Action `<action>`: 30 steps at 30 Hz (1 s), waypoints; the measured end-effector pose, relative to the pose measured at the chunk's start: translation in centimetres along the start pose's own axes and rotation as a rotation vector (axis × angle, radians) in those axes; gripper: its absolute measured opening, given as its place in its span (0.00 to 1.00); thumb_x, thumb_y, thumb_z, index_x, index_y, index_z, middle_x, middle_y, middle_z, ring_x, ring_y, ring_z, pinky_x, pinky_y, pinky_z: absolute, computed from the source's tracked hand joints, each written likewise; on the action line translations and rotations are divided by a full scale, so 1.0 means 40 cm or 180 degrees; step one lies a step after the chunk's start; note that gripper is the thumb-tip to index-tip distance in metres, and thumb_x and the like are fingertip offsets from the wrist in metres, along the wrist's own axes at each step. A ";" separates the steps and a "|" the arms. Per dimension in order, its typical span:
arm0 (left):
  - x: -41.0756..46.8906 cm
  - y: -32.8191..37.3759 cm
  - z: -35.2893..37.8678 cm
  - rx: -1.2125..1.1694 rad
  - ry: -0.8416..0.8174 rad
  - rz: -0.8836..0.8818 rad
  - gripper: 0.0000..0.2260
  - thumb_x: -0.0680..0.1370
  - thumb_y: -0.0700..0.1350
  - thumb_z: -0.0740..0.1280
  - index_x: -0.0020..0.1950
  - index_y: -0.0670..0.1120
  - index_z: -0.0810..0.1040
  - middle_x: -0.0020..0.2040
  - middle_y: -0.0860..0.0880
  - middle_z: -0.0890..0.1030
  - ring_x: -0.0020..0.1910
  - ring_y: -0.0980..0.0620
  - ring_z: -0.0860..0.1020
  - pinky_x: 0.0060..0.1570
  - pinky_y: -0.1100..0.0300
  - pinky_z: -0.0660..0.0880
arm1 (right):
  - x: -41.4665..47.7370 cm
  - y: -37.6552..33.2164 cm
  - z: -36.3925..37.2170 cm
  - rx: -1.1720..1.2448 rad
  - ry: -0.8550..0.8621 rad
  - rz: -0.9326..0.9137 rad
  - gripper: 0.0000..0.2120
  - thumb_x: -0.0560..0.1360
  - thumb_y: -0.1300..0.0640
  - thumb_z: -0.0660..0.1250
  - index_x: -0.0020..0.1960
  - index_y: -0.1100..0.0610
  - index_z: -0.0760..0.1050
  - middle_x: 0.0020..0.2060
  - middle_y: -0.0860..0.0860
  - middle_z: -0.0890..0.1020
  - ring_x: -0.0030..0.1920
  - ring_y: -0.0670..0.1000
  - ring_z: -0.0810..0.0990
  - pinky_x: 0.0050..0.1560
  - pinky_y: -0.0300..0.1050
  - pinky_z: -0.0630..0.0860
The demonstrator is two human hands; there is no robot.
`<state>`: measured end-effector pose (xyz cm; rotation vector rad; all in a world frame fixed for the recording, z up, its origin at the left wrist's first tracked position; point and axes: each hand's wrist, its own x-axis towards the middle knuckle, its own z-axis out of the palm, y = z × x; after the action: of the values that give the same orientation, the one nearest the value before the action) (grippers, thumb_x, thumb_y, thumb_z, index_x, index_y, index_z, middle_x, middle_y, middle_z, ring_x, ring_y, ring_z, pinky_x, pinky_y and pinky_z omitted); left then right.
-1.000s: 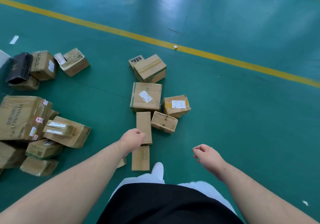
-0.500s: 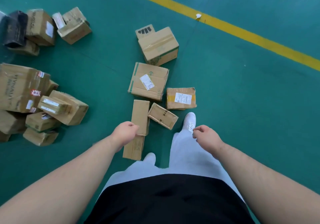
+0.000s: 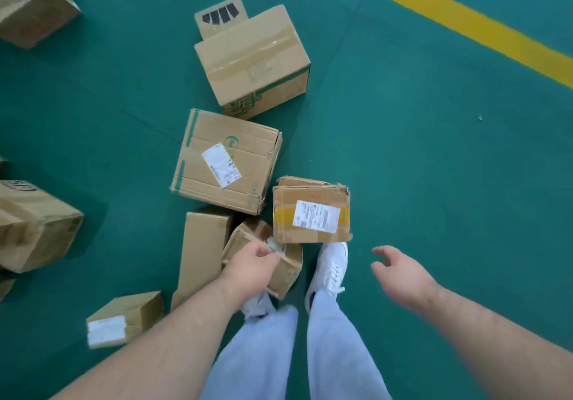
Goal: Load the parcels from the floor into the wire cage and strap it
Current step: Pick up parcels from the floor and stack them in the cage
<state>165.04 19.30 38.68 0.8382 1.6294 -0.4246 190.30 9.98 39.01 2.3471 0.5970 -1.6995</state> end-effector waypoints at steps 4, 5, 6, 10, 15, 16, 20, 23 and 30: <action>0.259 0.062 0.052 -0.0432 0.0052 -0.0213 0.25 0.81 0.48 0.65 0.78 0.51 0.64 0.64 0.48 0.76 0.57 0.49 0.75 0.54 0.54 0.73 | 0.224 -0.035 0.041 0.0395 0.0192 0.0067 0.30 0.82 0.54 0.57 0.83 0.48 0.55 0.61 0.51 0.79 0.42 0.52 0.79 0.42 0.43 0.75; 0.308 0.069 0.064 -0.0568 0.0078 -0.0302 0.30 0.80 0.47 0.65 0.81 0.52 0.59 0.68 0.46 0.74 0.62 0.45 0.74 0.62 0.49 0.72 | 0.271 -0.039 0.056 0.0589 0.0220 0.0084 0.32 0.82 0.53 0.58 0.83 0.48 0.52 0.70 0.51 0.75 0.50 0.53 0.79 0.48 0.45 0.75; 0.358 0.071 0.076 -0.0672 0.0090 -0.0367 0.33 0.80 0.46 0.65 0.83 0.53 0.55 0.71 0.45 0.73 0.65 0.42 0.73 0.67 0.46 0.70 | 0.314 -0.045 0.071 0.0791 0.0239 0.0103 0.34 0.81 0.54 0.59 0.84 0.48 0.49 0.76 0.51 0.70 0.59 0.54 0.78 0.56 0.47 0.74; 0.468 0.049 0.126 -0.0880 -0.0243 -0.0521 0.36 0.78 0.45 0.65 0.83 0.55 0.53 0.74 0.45 0.71 0.68 0.42 0.72 0.67 0.44 0.66 | 0.449 -0.031 0.119 0.1373 -0.0042 0.0320 0.40 0.78 0.59 0.63 0.83 0.42 0.49 0.72 0.45 0.71 0.68 0.53 0.72 0.74 0.54 0.67; 0.410 0.046 0.167 -0.1427 -0.0849 -0.0430 0.27 0.69 0.54 0.68 0.69 0.50 0.77 0.65 0.45 0.78 0.66 0.40 0.76 0.69 0.46 0.69 | 0.438 -0.036 0.208 0.1413 -0.0429 0.0256 0.14 0.78 0.62 0.62 0.58 0.48 0.79 0.60 0.50 0.81 0.60 0.52 0.79 0.64 0.53 0.78; 0.374 0.050 0.181 -0.1307 -0.0968 -0.0420 0.29 0.68 0.56 0.69 0.69 0.50 0.76 0.66 0.46 0.76 0.68 0.40 0.74 0.73 0.44 0.66 | 0.409 -0.043 0.223 0.1479 -0.0464 0.0273 0.09 0.79 0.59 0.63 0.56 0.50 0.77 0.58 0.53 0.82 0.59 0.53 0.80 0.63 0.55 0.78; 0.275 0.041 0.224 -0.0533 -0.0846 -0.0506 0.11 0.80 0.54 0.65 0.59 0.51 0.75 0.56 0.50 0.76 0.52 0.50 0.74 0.48 0.57 0.71 | 0.316 -0.044 0.225 0.1071 -0.0541 0.0305 0.10 0.79 0.55 0.62 0.59 0.51 0.74 0.53 0.53 0.80 0.54 0.53 0.79 0.53 0.49 0.78; 0.300 0.034 0.222 -0.0439 -0.0501 -0.0461 0.11 0.81 0.53 0.65 0.60 0.50 0.74 0.55 0.50 0.78 0.51 0.50 0.75 0.44 0.56 0.69 | 0.335 -0.042 0.182 0.0910 -0.0206 0.0132 0.09 0.81 0.54 0.60 0.59 0.51 0.76 0.51 0.50 0.81 0.47 0.52 0.79 0.40 0.42 0.73; 0.487 0.031 0.218 0.0050 0.0203 -0.0340 0.19 0.83 0.50 0.60 0.71 0.43 0.73 0.63 0.43 0.78 0.56 0.43 0.75 0.53 0.53 0.69 | 0.475 0.008 0.151 0.0450 0.0002 0.0142 0.12 0.81 0.55 0.57 0.61 0.53 0.76 0.51 0.53 0.79 0.42 0.53 0.75 0.35 0.41 0.66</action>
<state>171.07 19.84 18.18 0.7858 1.7372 -0.4904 190.25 11.48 19.13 2.4359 0.4341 -1.7757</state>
